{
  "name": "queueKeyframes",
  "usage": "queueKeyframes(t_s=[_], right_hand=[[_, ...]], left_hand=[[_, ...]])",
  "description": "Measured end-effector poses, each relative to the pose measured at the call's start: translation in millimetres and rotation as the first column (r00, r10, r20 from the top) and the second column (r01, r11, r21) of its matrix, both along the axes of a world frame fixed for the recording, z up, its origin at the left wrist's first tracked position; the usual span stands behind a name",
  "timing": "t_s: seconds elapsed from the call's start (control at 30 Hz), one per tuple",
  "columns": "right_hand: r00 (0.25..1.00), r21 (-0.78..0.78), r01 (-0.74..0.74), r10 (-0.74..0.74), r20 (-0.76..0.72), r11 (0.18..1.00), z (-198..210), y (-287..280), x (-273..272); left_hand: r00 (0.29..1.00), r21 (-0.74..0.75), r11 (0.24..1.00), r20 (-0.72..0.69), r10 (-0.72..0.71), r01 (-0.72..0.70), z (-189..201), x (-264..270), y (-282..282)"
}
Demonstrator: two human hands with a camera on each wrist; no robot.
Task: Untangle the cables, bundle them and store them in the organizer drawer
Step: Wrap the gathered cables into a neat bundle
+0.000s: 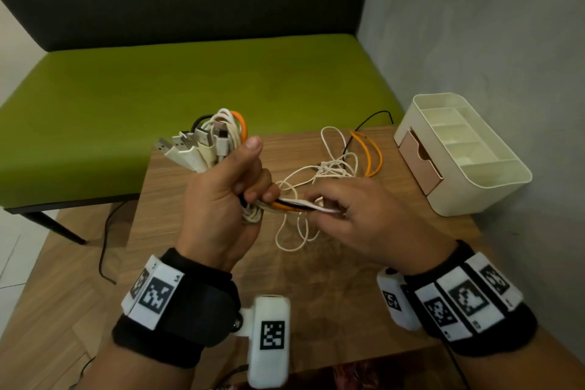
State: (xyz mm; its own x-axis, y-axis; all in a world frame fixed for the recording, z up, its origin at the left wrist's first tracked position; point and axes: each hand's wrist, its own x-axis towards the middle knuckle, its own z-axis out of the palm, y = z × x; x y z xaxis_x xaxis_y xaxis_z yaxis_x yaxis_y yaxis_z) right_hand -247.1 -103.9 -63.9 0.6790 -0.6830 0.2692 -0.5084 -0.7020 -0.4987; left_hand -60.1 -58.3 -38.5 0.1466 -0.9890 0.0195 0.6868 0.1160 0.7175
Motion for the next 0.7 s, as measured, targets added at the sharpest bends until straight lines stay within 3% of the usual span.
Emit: queueKeyframes(t_s=[0.1,0.17,0.23,0.3,0.4,0.47,0.53,0.6,0.67,0.7], right_hand=[[0.946,-0.076,0.217,-0.229,-0.231,0.973,-1,-10,-15],[0.877,-0.002,0.371,-0.351,-0.33,0.929,-3,-19,-32],[0.891,0.175,0.408,-0.349,-0.292,0.896,-2,-22,-44],[0.94,0.346,0.342,-0.319,-0.125,0.873,3,-19,-45],[0.953,0.214,0.226,-0.261,0.154,0.95,13,-14,-37],[0.965,0.135,0.121,-0.148,0.218,0.984,22,-4,-24],[0.977,0.233,-0.096,0.047,0.206,0.968,26,9,-8],[0.982,0.421,-0.186,0.158,0.101,0.888,21,18,4],[0.962,0.359,-0.032,0.127,-0.244,0.933,8,16,7],[0.903,0.284,0.071,0.059,-0.425,0.956,5,12,5]], left_hand=[[0.999,-0.062,0.998,-0.037,0.0,-0.002,6,19,0],[0.999,-0.066,0.997,-0.038,0.028,-0.03,9,31,1],[0.999,-0.055,0.998,-0.031,0.042,-0.044,8,35,3],[0.999,-0.059,0.998,-0.027,0.016,-0.018,6,32,2],[0.998,-0.051,0.997,-0.019,-0.061,0.06,3,22,1],[0.994,-0.041,0.993,-0.01,-0.11,0.109,0,12,3],[0.988,-0.042,0.987,0.0,-0.157,0.157,-2,0,5],[0.983,-0.051,0.982,0.01,-0.183,0.183,-1,-5,7],[0.976,-0.089,0.972,-0.002,-0.219,0.218,2,0,8],[0.973,-0.107,0.967,-0.007,-0.233,0.231,4,3,9]])
